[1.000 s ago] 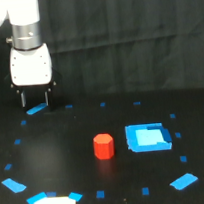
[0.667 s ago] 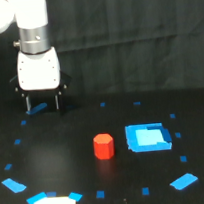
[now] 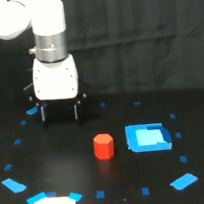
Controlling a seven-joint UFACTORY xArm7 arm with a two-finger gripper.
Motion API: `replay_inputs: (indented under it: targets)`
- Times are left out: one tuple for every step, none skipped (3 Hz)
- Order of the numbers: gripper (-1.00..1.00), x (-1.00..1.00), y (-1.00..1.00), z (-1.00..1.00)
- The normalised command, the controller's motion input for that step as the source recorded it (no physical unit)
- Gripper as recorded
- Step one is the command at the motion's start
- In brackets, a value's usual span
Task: Pick up the red object from the table
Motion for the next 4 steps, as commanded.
replay_inputs:
  targets:
    - [1.0, 1.0, -0.89, -0.09]
    - [1.0, 0.98, -1.0, 0.02]
    - [0.72, 0.34, -1.0, -0.31]
    - [1.0, 0.08, -1.0, -0.48]
